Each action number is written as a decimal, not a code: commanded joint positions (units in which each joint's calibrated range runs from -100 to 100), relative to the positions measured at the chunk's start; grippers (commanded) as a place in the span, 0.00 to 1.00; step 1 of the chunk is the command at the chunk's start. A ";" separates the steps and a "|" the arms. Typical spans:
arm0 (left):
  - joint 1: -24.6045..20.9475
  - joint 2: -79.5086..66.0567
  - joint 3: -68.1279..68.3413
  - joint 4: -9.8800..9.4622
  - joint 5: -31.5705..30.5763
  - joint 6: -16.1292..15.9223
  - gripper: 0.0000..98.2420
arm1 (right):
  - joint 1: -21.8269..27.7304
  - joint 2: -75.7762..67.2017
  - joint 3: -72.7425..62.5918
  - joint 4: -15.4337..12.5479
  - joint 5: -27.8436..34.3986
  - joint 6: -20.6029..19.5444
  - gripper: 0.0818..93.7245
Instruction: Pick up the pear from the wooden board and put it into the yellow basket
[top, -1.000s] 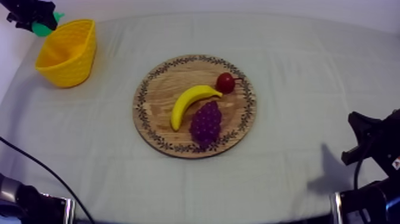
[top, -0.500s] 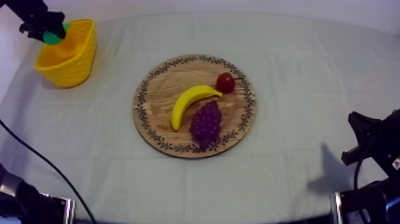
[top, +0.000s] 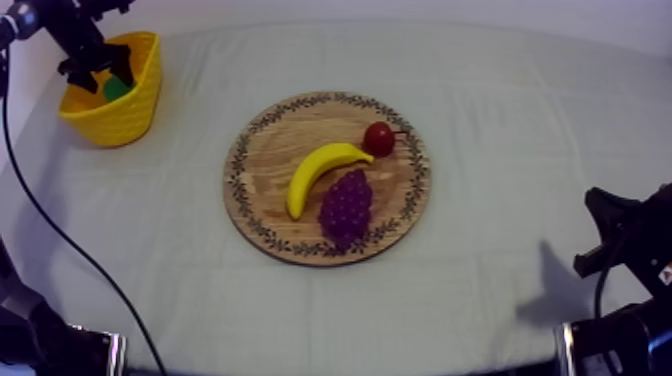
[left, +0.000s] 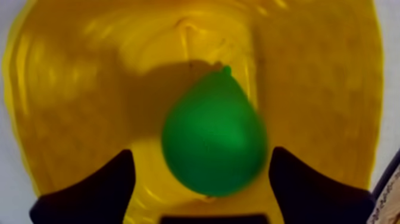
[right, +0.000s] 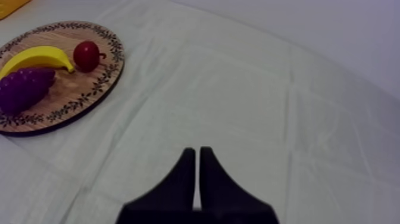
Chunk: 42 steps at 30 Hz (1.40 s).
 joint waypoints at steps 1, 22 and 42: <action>0.10 0.24 -0.56 -0.62 0.08 0.25 0.95 | 0.00 -0.04 -0.05 -0.01 0.04 0.01 0.00; 0.73 -11.43 1.31 -0.96 4.53 0.29 0.91 | 0.00 -0.04 -0.05 -0.01 0.04 0.01 0.00; 3.15 -29.59 9.92 -0.56 3.34 2.75 0.49 | 0.00 -0.04 -0.05 -0.01 0.04 0.01 0.00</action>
